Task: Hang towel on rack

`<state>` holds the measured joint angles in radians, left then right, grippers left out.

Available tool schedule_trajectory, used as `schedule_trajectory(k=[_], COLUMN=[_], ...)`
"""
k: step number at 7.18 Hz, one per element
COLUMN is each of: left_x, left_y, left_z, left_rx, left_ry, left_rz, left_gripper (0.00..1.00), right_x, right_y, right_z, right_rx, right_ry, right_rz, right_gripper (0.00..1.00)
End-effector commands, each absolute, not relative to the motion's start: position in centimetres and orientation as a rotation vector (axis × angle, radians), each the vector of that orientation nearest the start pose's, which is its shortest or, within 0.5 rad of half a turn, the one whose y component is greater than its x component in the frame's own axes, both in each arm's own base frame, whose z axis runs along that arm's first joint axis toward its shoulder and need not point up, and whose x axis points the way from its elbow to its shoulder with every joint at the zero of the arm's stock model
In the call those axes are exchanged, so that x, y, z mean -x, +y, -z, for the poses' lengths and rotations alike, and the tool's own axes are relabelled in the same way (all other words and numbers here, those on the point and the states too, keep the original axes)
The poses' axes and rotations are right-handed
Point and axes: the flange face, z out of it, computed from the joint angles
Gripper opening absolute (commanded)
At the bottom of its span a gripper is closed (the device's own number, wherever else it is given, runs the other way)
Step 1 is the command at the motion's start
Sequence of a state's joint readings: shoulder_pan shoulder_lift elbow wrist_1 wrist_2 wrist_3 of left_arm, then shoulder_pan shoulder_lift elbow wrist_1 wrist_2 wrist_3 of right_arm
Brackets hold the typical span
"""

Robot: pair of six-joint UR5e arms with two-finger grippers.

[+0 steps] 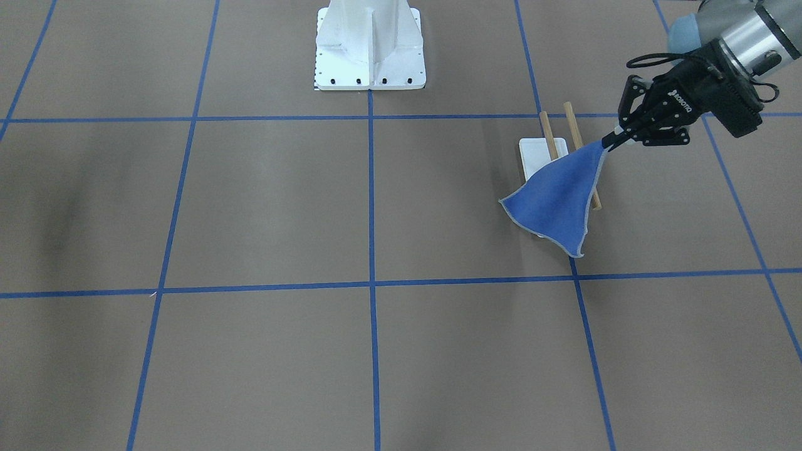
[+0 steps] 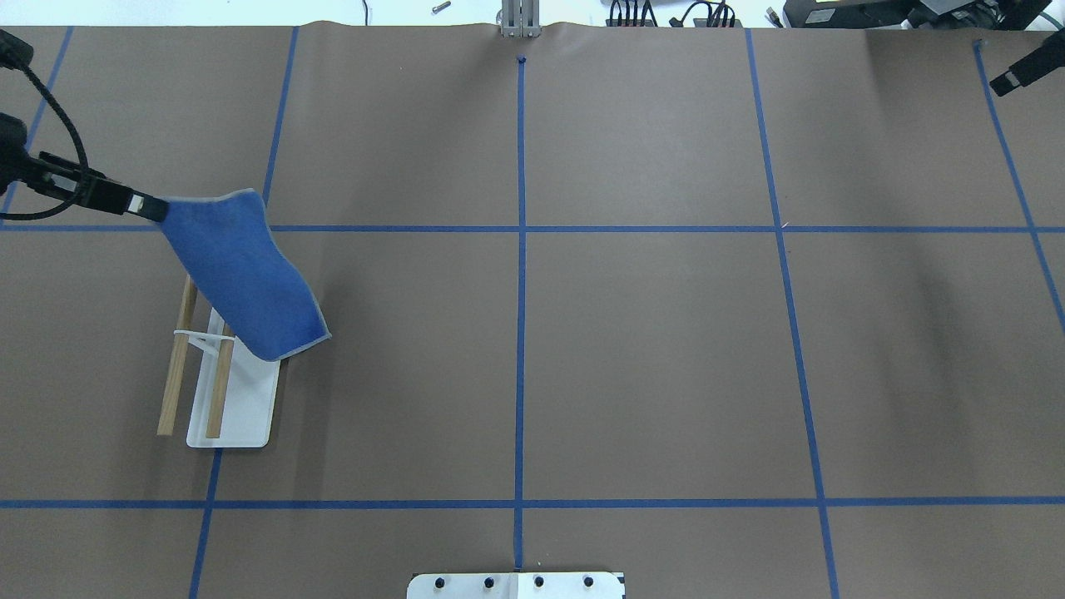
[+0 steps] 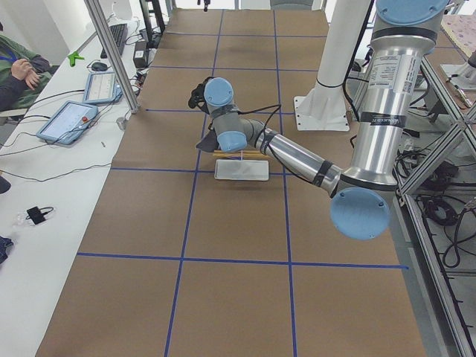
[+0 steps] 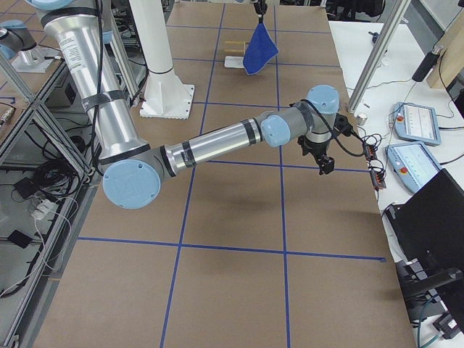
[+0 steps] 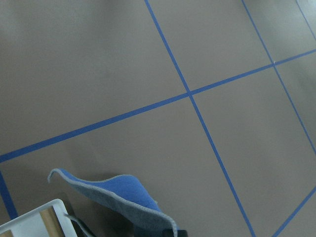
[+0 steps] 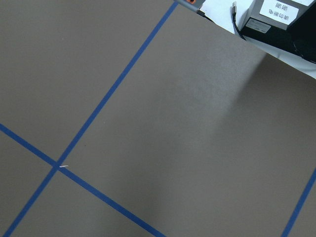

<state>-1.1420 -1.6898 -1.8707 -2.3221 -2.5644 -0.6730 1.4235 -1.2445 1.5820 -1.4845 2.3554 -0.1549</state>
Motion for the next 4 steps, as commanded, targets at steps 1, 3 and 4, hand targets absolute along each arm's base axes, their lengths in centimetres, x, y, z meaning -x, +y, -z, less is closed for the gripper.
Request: schedule_trajectory(k=[1,3,4], left_x=[-13.1,-12.1,-12.0], left_y=[-48.6,-47.4,-47.0], left_z=[-39.6,-44.0,-45.7], left_rx=[-0.498,-0.498,-0.494], left_ry=[1.242,1.194,1.18], left_rz=[-0.432,-0.464,-0.482], left_gripper=[0.0,0.0,0.0], right_x=[-1.9,-7.4,-9.0], right_y=[-62.5,-59.0,-56.9], right_z=[-50.7,-56.1,-59.3], right_rx=[-0.335,-0.226,-0.211], right_ry=[-0.757,-0.689,-0.644], right_rz=[0.432,0.386,0.446], right_gripper=[1.0,1.0,1.0])
